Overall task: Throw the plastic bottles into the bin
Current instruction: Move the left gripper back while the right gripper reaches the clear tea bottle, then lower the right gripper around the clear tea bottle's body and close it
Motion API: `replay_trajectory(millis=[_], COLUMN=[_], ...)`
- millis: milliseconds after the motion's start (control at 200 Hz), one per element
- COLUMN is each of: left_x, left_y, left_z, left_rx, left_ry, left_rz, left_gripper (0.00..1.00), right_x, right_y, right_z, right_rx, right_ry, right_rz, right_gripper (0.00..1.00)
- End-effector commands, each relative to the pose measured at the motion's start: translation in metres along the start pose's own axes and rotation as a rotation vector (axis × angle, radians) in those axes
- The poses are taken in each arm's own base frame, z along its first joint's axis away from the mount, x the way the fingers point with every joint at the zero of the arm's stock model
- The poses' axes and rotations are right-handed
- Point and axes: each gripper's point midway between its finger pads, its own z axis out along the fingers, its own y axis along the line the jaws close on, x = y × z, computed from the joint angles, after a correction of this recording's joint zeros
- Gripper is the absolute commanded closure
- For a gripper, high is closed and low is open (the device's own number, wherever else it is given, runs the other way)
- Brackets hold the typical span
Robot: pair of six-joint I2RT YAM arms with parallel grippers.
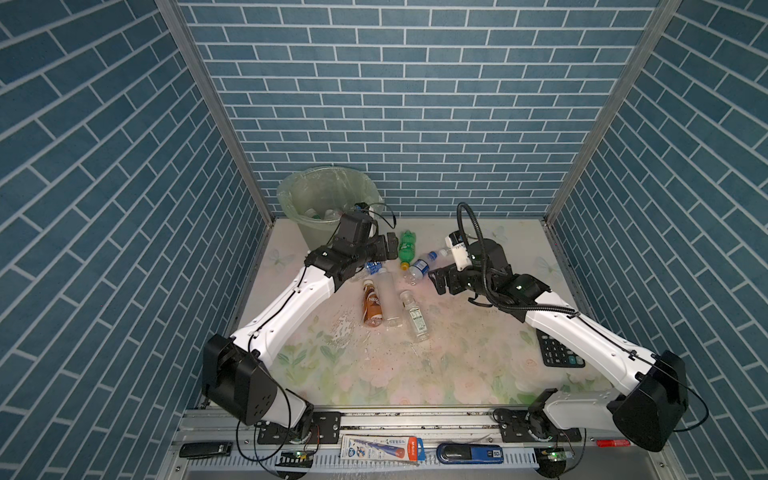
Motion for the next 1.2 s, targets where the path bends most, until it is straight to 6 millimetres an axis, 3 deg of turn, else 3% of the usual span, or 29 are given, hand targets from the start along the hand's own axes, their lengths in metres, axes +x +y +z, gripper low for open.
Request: replay_trajectory(millis=[0, 125, 280, 650, 920, 1195], left_x=[0.001, 0.018, 0.031, 0.058, 0.057, 0.063], left_y=[-0.021, -0.016, -0.009, 0.01, 0.023, 0.021], left_z=[-0.014, -0.015, -0.019, -0.017, -0.017, -0.006], left_rx=[0.094, 0.114, 0.117, 0.085, 0.063, 0.079], left_ry=[-0.043, -0.03, -0.043, -0.025, -0.037, -0.011], left_rz=[-0.045, -0.083, -0.096, -0.146, -0.182, -0.204], left_gripper=[0.01, 0.01, 0.01, 0.01, 0.01, 0.01], right_x=[0.038, 0.069, 0.094, 0.126, 0.146, 0.156], right_y=[-0.001, 0.019, 0.037, 0.043, 0.048, 0.035], right_z=[0.013, 0.031, 0.051, 0.091, 0.096, 0.094], right_rx=[0.034, 0.022, 0.01, 0.043, 0.013, 0.057], right_ry=[0.07, 0.118, 0.163, 0.273, 0.324, 0.333], right_rz=[0.053, 0.056, 0.064, 0.038, 0.059, 0.049], right_gripper=[0.01, 0.01, 0.03, 0.11, 0.18, 0.31])
